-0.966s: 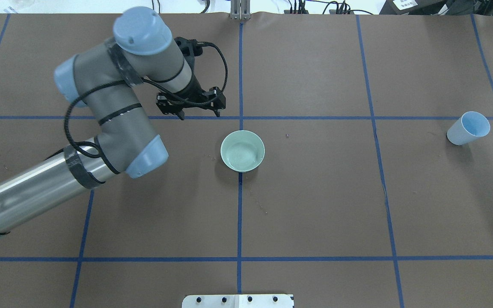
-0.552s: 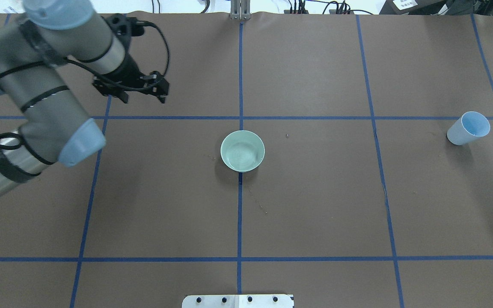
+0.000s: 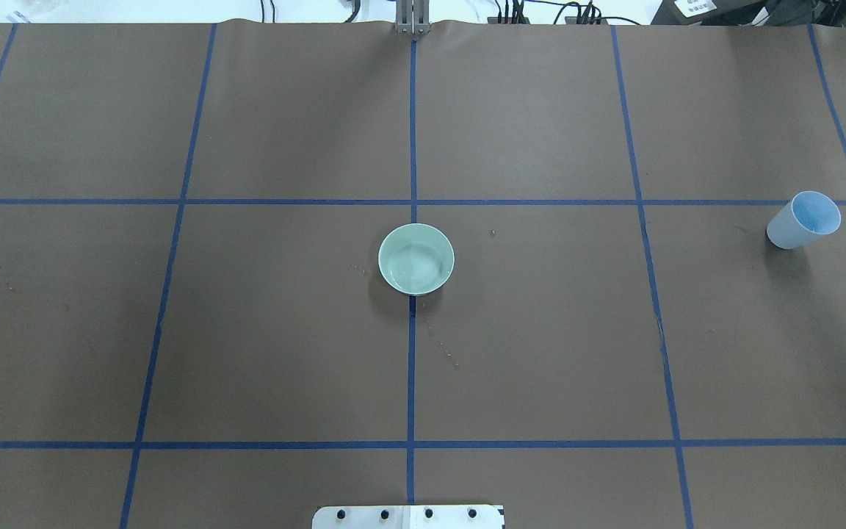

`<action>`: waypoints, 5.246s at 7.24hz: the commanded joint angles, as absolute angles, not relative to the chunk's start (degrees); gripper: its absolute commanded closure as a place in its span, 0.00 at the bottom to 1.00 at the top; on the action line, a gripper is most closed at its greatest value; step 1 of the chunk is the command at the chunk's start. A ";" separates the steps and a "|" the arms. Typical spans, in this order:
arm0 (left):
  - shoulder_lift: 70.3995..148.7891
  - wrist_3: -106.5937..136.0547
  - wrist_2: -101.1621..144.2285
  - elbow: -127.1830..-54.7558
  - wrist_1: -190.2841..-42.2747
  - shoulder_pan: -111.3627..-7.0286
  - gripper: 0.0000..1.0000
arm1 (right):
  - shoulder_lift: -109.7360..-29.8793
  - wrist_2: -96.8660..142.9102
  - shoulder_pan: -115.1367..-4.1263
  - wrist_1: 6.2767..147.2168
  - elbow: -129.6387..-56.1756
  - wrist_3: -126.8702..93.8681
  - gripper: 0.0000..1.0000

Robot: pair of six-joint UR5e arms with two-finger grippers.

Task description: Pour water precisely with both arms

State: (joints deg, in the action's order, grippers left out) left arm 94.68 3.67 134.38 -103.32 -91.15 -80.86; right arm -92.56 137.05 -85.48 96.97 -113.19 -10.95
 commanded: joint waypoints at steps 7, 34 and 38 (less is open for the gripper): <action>85.87 -8.61 134.82 -99.14 -91.41 -93.95 0.00 | -92.90 111.85 -64.28 96.94 -129.19 -55.39 0.01; 85.78 -8.44 135.00 -99.67 -91.32 -93.96 0.00 | -86.40 47.37 -31.37 97.21 -90.00 -121.55 0.01; 85.78 -8.44 135.00 -100.02 -91.32 -93.96 0.00 | -83.78 47.37 -32.87 97.12 -85.80 -121.38 0.01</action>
